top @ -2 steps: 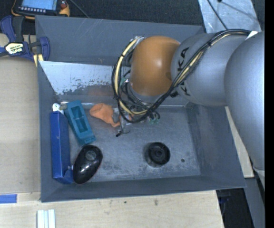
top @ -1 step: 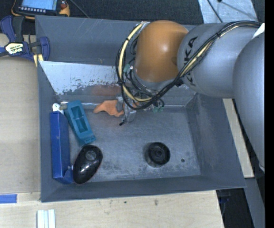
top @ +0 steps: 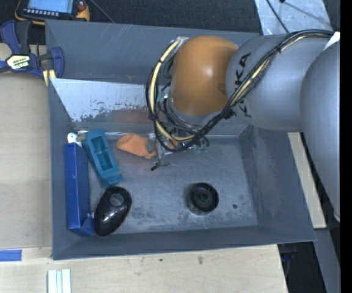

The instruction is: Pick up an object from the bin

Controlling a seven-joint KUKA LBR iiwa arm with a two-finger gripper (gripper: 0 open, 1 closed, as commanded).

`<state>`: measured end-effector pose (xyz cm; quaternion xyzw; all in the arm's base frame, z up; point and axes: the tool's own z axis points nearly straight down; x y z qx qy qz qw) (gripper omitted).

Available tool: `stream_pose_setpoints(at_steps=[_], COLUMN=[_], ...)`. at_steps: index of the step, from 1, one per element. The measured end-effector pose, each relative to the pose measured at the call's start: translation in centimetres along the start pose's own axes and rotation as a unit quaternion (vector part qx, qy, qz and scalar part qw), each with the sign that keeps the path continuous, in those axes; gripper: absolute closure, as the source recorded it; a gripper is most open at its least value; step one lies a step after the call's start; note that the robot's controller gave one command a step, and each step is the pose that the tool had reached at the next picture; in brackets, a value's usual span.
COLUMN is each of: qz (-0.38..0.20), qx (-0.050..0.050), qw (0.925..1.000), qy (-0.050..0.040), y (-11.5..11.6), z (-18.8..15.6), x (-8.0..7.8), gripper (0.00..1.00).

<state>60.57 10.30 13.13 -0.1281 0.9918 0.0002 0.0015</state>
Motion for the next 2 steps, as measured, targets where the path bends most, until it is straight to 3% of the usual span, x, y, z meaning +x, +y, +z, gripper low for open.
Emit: stream_pose_setpoints(at_steps=[1,2], qz=[-0.001,-0.015], qx=[-0.001,0.000], qw=[1.0000,0.9999], qy=[0.0043,0.0012], y=[-0.2,-2.1], z=[-3.9,-10.2], x=[0.5,0.9], gripper=[1.00,1.00])
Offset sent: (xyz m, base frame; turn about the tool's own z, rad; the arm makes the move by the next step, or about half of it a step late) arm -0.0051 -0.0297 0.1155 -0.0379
